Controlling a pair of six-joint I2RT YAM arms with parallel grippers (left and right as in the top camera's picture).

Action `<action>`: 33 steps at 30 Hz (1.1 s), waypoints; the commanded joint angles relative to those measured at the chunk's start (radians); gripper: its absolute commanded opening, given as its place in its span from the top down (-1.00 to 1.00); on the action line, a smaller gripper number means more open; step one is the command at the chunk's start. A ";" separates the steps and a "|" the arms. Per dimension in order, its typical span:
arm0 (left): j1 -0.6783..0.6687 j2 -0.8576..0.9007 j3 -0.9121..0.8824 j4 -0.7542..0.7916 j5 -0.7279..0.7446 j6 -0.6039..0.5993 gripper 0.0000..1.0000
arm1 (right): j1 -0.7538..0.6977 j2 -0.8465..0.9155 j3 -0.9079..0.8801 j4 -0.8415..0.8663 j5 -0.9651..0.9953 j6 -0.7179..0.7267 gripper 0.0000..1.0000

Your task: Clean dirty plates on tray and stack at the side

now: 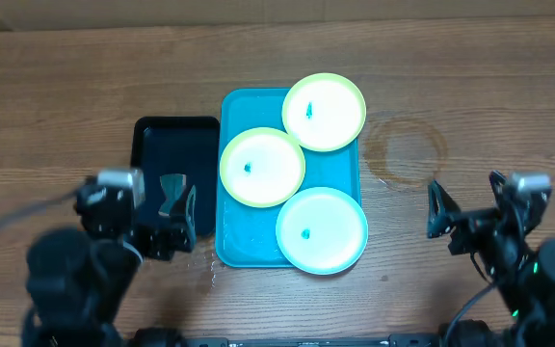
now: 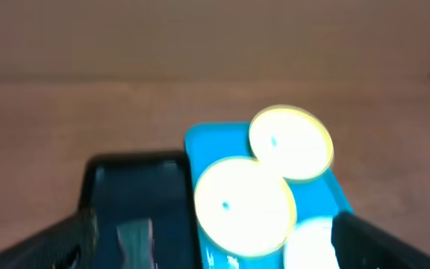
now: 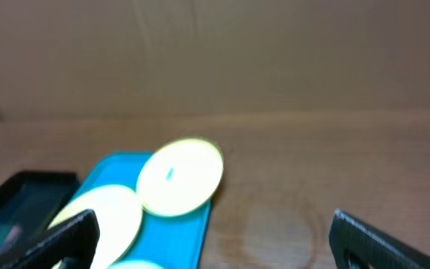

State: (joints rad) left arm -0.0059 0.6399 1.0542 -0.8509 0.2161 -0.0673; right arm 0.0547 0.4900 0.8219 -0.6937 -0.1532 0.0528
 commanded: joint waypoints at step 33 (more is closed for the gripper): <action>0.005 0.739 0.471 -0.502 0.114 0.082 0.85 | 0.230 1.017 0.269 0.050 -0.201 0.415 0.24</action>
State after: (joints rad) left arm -0.0059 1.3823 1.5173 -1.3567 0.3218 0.0040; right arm 0.2291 1.5131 1.0725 -0.6575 -0.5694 0.3431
